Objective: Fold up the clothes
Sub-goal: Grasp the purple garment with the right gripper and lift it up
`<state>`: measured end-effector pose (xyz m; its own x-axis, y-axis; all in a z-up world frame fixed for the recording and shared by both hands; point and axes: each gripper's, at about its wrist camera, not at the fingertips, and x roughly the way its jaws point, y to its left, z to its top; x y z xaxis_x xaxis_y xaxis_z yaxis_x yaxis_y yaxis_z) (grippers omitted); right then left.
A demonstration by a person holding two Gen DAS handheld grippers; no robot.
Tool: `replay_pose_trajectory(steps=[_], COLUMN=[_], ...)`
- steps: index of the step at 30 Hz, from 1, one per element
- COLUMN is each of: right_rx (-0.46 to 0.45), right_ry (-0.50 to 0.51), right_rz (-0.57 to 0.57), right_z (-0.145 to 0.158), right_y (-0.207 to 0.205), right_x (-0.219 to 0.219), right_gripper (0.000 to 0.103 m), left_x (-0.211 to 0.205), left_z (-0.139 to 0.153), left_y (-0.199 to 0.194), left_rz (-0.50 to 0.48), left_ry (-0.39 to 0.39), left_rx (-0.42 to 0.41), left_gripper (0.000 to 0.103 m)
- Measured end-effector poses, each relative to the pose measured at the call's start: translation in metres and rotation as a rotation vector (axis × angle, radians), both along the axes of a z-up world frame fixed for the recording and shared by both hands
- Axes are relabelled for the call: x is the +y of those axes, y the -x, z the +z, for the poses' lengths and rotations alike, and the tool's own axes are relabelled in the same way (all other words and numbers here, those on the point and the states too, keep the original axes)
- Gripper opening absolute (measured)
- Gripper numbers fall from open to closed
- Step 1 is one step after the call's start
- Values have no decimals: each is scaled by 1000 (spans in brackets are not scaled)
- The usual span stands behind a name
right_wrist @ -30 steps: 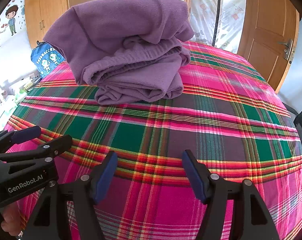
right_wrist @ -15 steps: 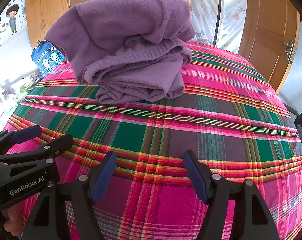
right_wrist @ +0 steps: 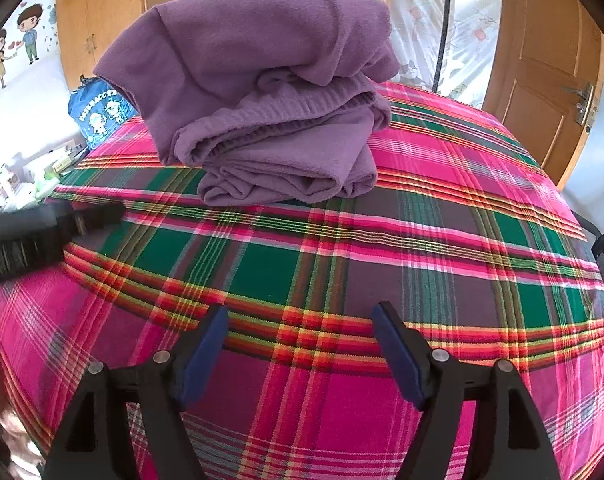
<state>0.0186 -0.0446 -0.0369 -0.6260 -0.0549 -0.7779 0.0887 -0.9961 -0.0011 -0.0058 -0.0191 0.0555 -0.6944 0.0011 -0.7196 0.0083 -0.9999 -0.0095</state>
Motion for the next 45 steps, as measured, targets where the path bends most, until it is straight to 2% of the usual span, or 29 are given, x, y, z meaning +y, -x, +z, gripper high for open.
replay_pose_trajectory(steps=[2, 4, 6, 7, 11, 13, 16, 19, 24, 31, 36, 38, 39, 43, 45], right_rx=[-15, -28, -36, -28, 29, 20, 17, 0, -20, -31, -34, -37, -34, -7, 8], right_ry=[12, 75, 202, 234, 264, 309, 355, 403, 413, 422, 430, 434, 439, 425, 447], right_rz=[13, 21, 36, 23, -34, -37, -47, -28, -13, -6, -1, 0, 0, 11, 11], right_z=[2, 7, 15, 18, 35, 37, 37, 35, 27, 20, 19, 16, 15, 17, 20], right_y=[2, 4, 8, 10, 24, 38, 53, 68, 79, 97, 104, 108, 110, 109, 106], right_x=[3, 11, 25, 31, 55, 64, 70, 70, 75, 73, 71, 69, 68, 64, 67], right_gripper=[72, 52, 52, 52, 52, 52, 52, 52, 52, 52, 55, 55, 53, 30, 27], left_x=[-5, -7, -10, -11, -12, -10, -5, -7, -14, -21, -26, -28, -28, -34, -38], left_z=[13, 23, 31, 34, 41, 42, 47, 48, 51, 47, 41, 36, 34, 27, 24], left_y=[2, 3, 7, 9, 24, 35, 39, 42, 41, 57, 76, 79, 80, 87, 88], left_rz=[19, 22, 24, 25, -6, -30, -67, -57, -74, -74, -73, -65, -62, -36, -7], left_ry=[23, 39, 47, 47, 57, 59, 66, 80, 76, 46, -15, -16, -15, -26, -39], left_rx=[45, 79, 99, 103, 110, 97, 123, 127, 153, 148, 92, 82, 78, 48, 26], left_gripper=[76, 76, 76, 76, 76, 76, 76, 76, 76, 76, 76, 76, 76, 76, 76])
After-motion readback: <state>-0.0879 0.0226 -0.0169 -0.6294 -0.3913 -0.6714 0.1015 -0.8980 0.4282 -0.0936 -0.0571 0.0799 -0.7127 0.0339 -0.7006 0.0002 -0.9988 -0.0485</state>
